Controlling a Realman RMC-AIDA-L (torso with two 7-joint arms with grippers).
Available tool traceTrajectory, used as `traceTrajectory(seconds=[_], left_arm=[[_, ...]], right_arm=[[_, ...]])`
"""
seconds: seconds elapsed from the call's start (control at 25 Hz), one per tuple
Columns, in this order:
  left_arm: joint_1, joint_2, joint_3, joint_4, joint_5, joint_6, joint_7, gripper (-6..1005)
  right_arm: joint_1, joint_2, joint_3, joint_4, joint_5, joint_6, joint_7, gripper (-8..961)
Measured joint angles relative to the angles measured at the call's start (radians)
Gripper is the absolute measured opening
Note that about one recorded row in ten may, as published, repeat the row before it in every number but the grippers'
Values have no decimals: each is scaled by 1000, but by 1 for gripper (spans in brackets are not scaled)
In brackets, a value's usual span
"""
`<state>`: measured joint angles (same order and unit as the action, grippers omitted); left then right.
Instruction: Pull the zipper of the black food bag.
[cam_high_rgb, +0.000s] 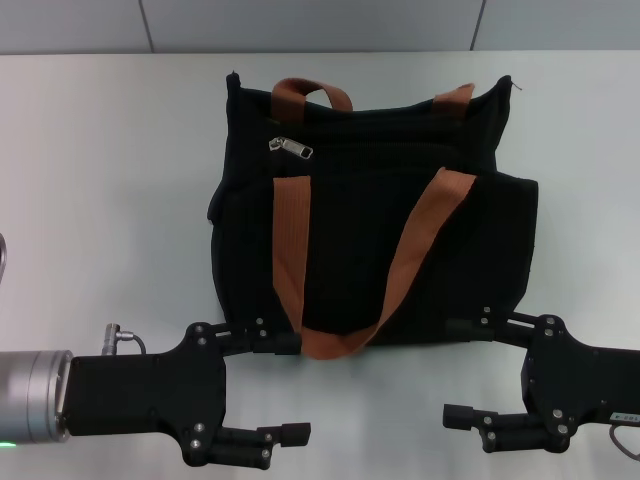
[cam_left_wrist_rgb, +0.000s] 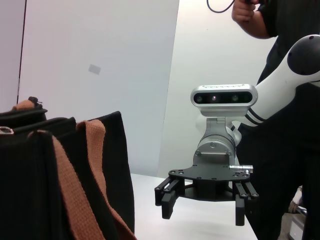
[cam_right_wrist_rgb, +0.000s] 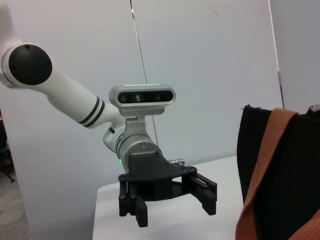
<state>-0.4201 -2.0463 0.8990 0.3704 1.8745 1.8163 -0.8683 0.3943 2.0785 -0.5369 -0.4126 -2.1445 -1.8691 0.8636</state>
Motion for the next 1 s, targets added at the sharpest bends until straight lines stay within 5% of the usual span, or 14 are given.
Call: traceTrajectory(seconds=[1.0], left_arm=[[0, -2, -19, 3, -9, 27, 11, 823]], right_arm=[[1, 0, -2, 0, 0, -2, 0, 835]])
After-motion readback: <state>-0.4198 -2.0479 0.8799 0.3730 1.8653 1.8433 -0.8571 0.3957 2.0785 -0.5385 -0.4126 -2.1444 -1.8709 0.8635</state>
